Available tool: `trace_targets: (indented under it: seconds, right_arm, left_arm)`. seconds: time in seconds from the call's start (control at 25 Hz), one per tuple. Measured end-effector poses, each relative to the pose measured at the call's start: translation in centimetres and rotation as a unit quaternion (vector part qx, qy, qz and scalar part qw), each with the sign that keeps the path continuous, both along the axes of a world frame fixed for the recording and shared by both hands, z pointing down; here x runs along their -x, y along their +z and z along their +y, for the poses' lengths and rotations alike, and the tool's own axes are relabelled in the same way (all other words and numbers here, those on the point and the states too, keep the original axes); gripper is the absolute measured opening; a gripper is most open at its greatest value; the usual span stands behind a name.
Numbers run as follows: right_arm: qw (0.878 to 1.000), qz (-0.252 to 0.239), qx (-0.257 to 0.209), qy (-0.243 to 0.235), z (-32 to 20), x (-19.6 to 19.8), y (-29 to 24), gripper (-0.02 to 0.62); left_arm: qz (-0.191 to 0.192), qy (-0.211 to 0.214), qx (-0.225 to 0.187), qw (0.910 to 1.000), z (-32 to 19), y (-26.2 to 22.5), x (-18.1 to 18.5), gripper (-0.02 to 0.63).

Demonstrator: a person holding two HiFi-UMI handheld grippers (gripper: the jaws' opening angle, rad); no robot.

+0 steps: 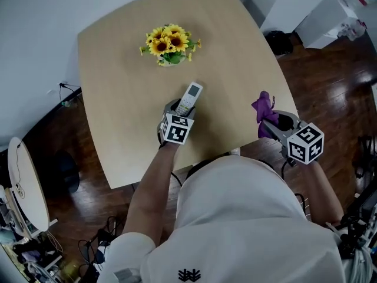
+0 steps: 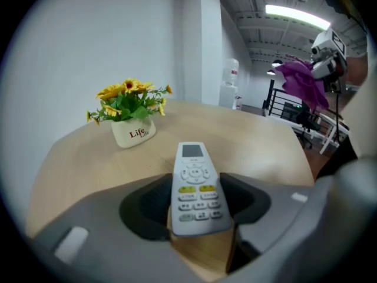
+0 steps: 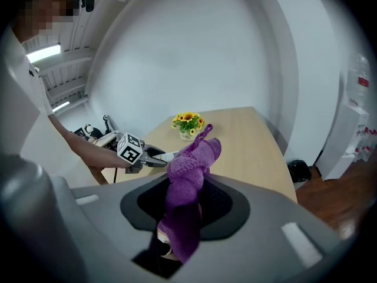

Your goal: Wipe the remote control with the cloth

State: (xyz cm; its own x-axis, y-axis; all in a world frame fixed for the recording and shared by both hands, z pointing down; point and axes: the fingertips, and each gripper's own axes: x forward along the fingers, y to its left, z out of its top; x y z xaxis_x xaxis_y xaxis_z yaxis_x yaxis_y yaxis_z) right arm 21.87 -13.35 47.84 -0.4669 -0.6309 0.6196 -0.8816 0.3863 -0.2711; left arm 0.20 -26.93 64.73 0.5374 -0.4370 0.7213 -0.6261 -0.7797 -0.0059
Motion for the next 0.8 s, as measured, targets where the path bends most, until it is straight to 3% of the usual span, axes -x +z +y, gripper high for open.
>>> trace_targets:
  seconds: [0.6,0.8]
  right_arm:
    - [0.999,-0.003,0.018,0.032,1.5,-0.9,0.7,0.124]
    - [1.000,-0.009,0.018,0.021,1.3,-0.8,0.9,0.124]
  left_arm:
    - [-0.036,0.016,-0.005,0.9992,-0.5,3.4,-0.1,0.276]
    - [-0.051,0.027,-0.009,0.9983,-0.2,3.0,0.4,0.357]
